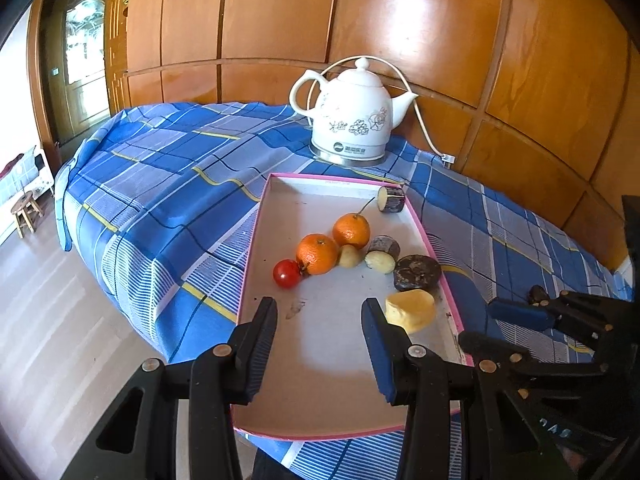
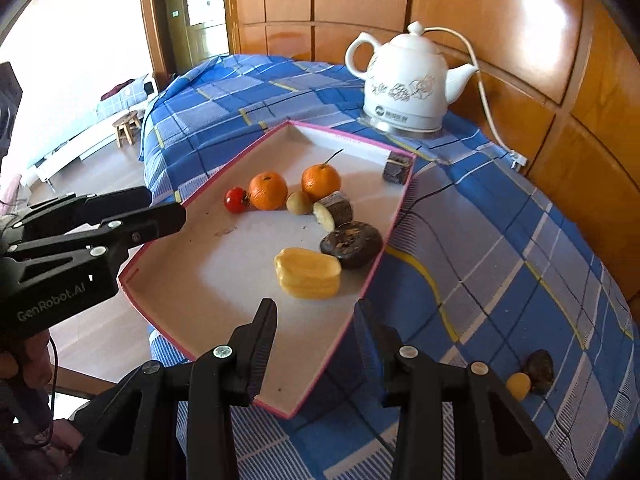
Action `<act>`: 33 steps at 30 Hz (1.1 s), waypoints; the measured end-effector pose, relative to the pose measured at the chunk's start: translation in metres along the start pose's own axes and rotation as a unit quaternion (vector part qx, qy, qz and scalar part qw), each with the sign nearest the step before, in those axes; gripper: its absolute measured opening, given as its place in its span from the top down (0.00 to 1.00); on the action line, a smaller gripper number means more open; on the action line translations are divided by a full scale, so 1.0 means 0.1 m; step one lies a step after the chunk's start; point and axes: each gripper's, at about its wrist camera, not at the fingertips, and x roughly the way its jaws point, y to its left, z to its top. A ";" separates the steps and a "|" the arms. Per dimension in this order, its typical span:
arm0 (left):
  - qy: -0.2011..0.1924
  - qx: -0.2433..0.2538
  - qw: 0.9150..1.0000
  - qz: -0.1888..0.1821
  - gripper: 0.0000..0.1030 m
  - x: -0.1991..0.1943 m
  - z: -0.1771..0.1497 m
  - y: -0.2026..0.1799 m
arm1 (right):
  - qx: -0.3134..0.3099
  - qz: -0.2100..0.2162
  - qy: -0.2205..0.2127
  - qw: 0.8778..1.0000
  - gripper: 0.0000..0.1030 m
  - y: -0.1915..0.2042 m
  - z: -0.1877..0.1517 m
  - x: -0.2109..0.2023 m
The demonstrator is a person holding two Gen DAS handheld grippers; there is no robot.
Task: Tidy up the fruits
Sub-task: 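Move both tools away from the tray toward the items on the cloth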
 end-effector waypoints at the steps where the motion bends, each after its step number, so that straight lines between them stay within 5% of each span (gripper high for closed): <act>1: -0.002 0.004 1.000 -0.001 0.57 -0.01 0.00 -0.02 | 0.001 -0.002 -0.001 1.000 0.60 -0.02 -0.01 -0.02; 33: 0.006 0.078 0.997 -0.025 0.57 0.00 -0.02 -0.54 | 0.106 -0.129 -0.008 0.986 0.61 -1.64 -0.60 -0.82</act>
